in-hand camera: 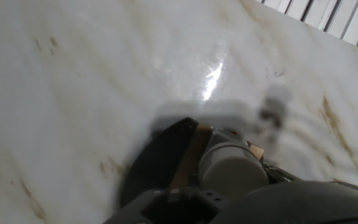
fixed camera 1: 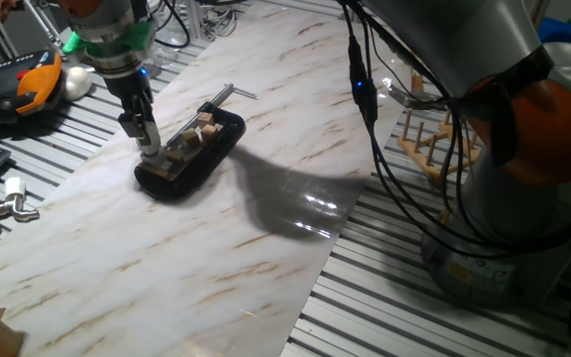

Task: Install the light bulb by rotating it

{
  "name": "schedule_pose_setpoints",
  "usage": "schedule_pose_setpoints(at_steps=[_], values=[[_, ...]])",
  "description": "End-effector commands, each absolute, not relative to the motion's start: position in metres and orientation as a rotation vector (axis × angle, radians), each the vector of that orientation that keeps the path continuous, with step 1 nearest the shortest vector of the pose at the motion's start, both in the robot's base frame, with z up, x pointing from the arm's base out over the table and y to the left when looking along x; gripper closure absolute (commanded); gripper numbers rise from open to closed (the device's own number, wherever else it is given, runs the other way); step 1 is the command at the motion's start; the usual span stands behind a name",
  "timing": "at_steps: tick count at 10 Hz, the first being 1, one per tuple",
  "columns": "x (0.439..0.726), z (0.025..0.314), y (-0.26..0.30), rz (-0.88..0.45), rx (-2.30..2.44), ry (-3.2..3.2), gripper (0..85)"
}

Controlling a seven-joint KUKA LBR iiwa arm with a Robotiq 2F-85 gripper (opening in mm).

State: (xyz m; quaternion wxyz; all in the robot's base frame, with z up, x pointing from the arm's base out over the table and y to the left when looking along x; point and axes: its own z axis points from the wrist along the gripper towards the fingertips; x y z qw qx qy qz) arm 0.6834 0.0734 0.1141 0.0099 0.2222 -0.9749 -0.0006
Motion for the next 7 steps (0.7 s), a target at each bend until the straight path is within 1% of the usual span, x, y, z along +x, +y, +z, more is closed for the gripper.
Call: schedule_pose_setpoints(at_steps=[1,3,4,6,7], values=[[0.6834,0.1142,0.0737,-0.002,0.694,-3.044,34.0],[0.6834,0.1141,0.0738,-0.003,0.694,-3.042,34.0],[0.6835,0.1142,0.0739,-0.004,0.693,-3.039,51.0],[0.6835,0.1144,0.0742,-0.008,0.692,-3.034,51.0],[0.6836,0.1145,0.0741,-0.004,0.691,-3.032,68.0]])
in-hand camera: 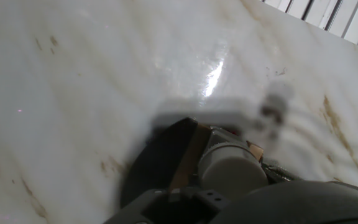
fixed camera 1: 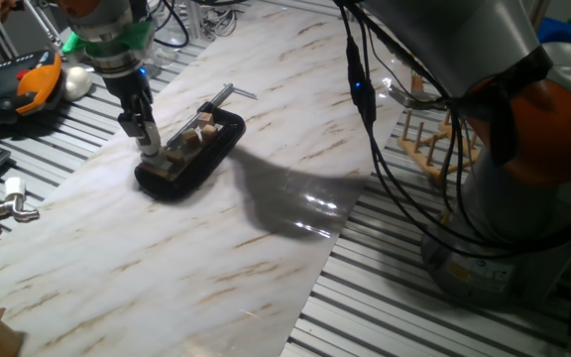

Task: Install the light bulb by rotating it

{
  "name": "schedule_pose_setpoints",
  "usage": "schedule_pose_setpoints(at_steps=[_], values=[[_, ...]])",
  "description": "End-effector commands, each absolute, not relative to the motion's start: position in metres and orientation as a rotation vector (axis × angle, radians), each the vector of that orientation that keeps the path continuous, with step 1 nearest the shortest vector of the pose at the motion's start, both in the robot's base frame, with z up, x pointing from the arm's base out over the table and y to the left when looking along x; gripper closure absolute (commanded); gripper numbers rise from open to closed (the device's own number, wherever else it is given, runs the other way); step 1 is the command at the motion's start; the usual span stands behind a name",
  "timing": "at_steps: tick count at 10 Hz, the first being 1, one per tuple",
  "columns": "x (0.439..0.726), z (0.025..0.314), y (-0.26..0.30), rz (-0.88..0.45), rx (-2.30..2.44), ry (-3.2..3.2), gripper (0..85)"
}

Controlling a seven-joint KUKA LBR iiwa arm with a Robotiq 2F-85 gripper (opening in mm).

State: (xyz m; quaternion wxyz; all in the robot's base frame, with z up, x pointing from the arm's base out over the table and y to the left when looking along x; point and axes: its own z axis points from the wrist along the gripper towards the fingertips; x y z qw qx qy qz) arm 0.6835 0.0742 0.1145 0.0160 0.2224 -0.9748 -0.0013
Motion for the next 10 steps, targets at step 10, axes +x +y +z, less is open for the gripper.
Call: schedule_pose_setpoints(at_steps=[10], values=[[0.6830,0.1138,0.0760,0.014,0.505,-3.090,85.0]])
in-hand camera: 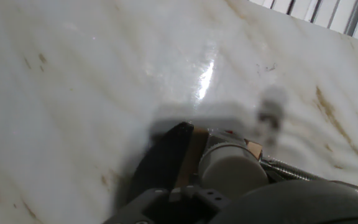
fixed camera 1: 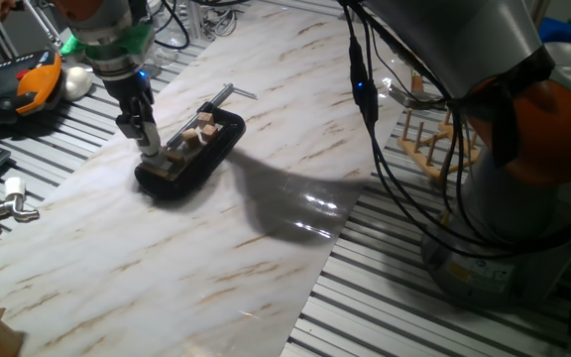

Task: Install the light bulb by rotating it

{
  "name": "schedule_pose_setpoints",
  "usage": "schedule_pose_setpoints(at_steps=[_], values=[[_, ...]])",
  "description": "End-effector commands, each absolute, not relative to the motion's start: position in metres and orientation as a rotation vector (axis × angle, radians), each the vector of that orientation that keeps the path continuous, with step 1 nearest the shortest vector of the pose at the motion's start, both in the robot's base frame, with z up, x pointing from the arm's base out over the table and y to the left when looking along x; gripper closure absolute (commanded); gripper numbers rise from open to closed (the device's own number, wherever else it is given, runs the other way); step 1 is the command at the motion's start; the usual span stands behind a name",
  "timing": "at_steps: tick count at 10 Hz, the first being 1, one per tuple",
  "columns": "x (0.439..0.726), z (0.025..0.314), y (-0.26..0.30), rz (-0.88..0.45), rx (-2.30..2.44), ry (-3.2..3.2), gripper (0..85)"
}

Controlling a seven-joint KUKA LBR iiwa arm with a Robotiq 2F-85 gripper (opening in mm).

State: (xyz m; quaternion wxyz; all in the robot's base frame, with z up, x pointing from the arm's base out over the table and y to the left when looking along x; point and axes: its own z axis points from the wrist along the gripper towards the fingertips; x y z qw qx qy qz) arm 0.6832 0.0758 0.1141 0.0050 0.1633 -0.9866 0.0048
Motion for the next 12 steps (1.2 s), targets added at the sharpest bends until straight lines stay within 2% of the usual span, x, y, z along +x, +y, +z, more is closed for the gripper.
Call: schedule_pose_setpoints(at_steps=[1,12], values=[[0.6829,0.1134,0.0761,0.013,0.472,-3.097,85.0],[0.6828,0.1161,0.0773,-0.002,0.129,-3.141,85.0]])
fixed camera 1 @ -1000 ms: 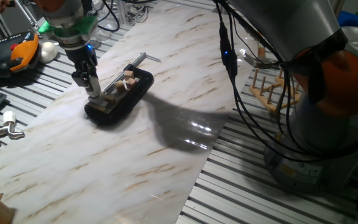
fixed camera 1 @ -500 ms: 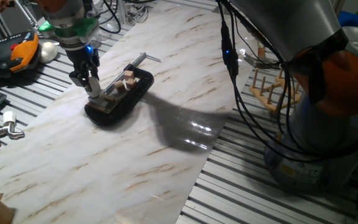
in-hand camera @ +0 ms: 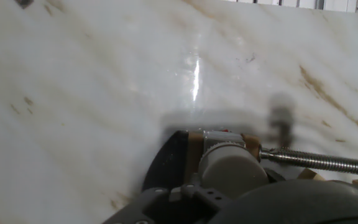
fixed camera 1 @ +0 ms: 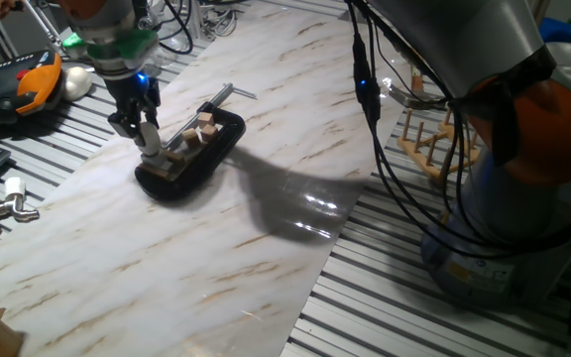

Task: Install the light bulb by rotating it

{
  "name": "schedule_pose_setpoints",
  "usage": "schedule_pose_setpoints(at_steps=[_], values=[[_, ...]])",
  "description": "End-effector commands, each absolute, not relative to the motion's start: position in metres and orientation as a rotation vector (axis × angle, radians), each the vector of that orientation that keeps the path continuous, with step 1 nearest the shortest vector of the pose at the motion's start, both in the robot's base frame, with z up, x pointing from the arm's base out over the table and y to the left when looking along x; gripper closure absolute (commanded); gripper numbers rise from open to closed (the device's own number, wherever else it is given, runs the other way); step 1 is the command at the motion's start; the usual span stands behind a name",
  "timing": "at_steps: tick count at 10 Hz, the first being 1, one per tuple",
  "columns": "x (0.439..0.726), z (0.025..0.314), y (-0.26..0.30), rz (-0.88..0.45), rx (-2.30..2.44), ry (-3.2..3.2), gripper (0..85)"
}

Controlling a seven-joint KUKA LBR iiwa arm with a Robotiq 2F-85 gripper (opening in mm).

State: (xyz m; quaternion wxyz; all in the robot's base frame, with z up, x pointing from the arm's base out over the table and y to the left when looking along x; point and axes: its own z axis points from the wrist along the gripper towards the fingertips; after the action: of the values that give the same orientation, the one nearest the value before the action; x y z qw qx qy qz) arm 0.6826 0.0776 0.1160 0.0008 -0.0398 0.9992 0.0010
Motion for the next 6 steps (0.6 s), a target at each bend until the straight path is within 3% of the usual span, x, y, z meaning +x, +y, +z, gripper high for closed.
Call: schedule_pose_setpoints(at_steps=[1,6], values=[[0.6828,0.1161,0.0773,0.005,-0.068,3.140,85.0],[0.6830,0.1147,0.0773,0.002,0.115,3.147,85.0]])
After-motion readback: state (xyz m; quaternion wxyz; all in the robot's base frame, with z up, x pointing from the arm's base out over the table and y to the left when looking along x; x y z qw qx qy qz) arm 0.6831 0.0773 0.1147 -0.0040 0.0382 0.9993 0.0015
